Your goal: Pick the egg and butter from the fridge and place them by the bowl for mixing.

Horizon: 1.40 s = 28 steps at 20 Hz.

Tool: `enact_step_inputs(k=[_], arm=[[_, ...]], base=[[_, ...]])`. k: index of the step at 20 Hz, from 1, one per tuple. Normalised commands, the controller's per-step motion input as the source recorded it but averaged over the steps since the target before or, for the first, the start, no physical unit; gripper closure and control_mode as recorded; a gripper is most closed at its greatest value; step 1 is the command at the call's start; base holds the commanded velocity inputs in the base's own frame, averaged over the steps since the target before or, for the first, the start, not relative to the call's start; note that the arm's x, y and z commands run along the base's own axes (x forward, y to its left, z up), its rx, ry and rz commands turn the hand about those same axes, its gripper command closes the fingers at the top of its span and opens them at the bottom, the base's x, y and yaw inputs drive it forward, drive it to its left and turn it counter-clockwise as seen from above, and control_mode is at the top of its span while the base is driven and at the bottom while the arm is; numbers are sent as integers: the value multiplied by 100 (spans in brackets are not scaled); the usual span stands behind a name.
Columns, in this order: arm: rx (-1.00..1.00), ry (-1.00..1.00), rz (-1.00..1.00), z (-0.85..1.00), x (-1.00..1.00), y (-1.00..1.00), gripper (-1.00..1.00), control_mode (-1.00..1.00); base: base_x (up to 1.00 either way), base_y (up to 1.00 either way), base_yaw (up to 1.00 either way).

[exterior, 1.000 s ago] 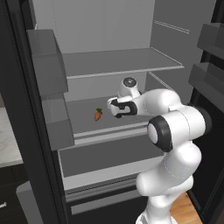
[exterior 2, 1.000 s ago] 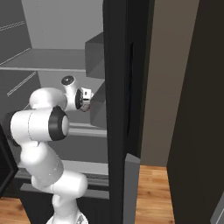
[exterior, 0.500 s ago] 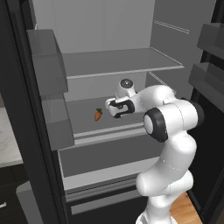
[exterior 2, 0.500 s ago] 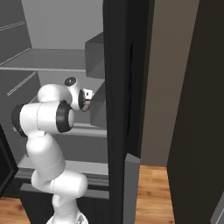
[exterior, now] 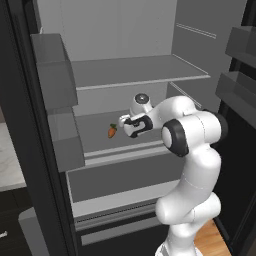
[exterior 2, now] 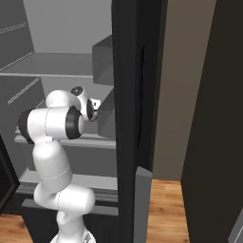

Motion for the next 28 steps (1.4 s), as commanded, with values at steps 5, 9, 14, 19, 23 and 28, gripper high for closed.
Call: enact_step_inputs(k=[5,9,14,19,23,28], arm=[[-5,0,-1,-11,0,0,-100,-100],[-5,0,0,-37,0,0,-100,-100],[-12,0,0,-58,0,3,100,-100],[-13,2,0,-66,0,0,100,-100],[0,1,0,-1,0,0,100,-100],[-1,-27,0,3,-31,0,100,-100]], base=[[0,0,0],[0,0,0],[0,0,0],[0,0,0],[0,0,0],[0,0,0]])
